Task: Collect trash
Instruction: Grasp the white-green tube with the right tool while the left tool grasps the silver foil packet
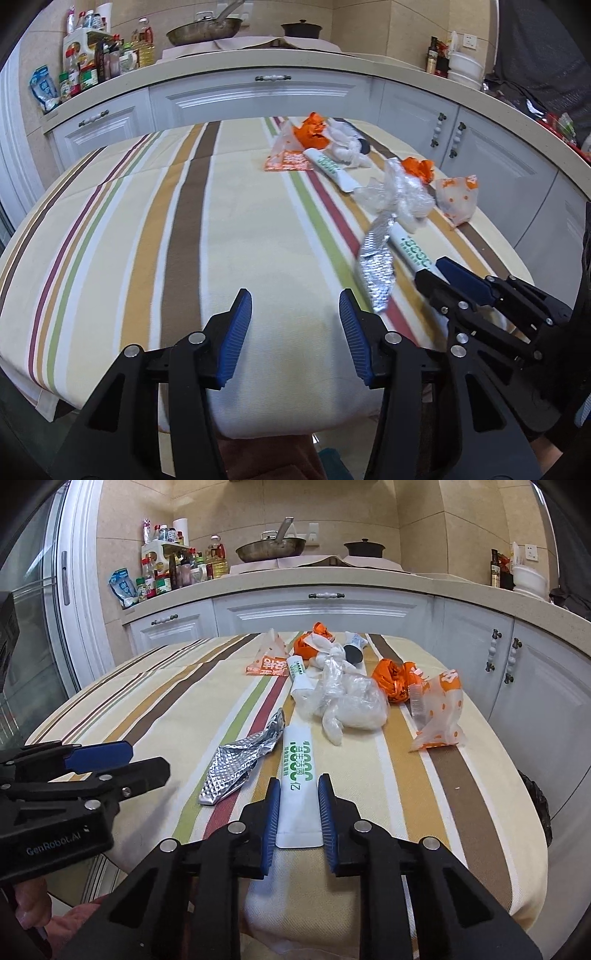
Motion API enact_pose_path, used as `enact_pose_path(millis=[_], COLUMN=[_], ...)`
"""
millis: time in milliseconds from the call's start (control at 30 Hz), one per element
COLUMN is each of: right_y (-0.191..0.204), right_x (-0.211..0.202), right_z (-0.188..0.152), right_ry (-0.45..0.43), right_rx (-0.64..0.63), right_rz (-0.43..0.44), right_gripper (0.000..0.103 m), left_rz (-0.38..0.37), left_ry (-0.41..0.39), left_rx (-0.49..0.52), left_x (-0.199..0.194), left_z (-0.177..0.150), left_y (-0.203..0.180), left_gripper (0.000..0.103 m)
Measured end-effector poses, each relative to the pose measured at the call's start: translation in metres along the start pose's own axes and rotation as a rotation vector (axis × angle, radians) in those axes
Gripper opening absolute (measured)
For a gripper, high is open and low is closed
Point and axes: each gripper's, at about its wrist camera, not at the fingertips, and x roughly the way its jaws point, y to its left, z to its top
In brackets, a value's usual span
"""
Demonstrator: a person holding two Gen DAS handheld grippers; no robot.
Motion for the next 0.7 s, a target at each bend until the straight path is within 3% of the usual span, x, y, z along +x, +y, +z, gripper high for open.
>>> enact_pose_path(millis=[233,500,567,700], right_y=[-0.014,-0.036,-0.041,-0.05], right_x=[-0.022,-0.041,-0.044,-0.048], right_z=[-0.002,-0.005,-0.005,-0.007], right_ry=[-0.038,-0.067,-0.072,-0.078], right_rx=[0.014,0.057,0.065,0.077], right_rz=[-0.019,-0.066,-0.078,-0.098], right_gripper=[0.022,0.022,0.022,0.022], left_rz=[-0.036,-0.04,-0.036,-0.042], left_ry=[-0.015,-0.011,-0.008,-0.004], left_rx=[0.018,0.016,0.018,0.024], left_x=[0.003,0.023,0.028,0.032], left_z=[0.005,0.009,0.009,0.008], left_y=[-0.023,-0.038,-0.04,-0.043], left_gripper=[0.054,0.054,0.052,0.038])
